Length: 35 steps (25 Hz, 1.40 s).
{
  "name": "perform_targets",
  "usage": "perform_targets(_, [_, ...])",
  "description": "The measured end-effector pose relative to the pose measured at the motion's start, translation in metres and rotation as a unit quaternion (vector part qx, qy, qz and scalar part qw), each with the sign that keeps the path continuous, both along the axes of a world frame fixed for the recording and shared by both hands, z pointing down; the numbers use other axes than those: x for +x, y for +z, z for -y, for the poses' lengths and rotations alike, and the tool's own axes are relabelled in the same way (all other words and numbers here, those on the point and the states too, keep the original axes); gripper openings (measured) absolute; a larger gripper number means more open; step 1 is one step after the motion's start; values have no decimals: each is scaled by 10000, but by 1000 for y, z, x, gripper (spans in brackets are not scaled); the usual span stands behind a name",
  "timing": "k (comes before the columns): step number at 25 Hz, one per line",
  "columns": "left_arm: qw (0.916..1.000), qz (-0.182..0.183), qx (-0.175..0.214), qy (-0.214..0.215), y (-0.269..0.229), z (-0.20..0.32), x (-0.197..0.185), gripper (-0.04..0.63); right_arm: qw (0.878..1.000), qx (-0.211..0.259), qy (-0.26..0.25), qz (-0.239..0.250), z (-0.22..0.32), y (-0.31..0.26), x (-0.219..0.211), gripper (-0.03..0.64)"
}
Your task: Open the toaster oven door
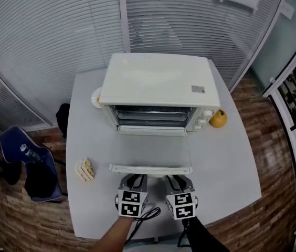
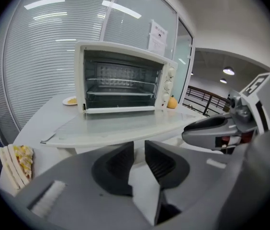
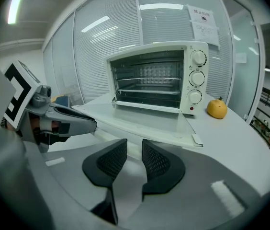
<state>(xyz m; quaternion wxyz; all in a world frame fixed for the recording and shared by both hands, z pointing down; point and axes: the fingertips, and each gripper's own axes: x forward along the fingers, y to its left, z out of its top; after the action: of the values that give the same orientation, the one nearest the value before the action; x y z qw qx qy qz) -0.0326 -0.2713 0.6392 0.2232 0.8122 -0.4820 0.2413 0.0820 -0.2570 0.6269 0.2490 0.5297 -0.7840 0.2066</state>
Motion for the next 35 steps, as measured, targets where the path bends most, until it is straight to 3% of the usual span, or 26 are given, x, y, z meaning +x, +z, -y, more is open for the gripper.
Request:
perform_targets(6, [9997,11,-114,-218,16,-5,2,133,9992,23,400,11,-1,18,2,97])
perform_targets(19, [9986,11,-471,-233,48,-13,2,135,9939,-133,1017,410,0,46,7,97])
perform_targets(35, [9995,-187,-256,-65,31,-18,12,143,9957,-107,912,119,-16,44,12,98])
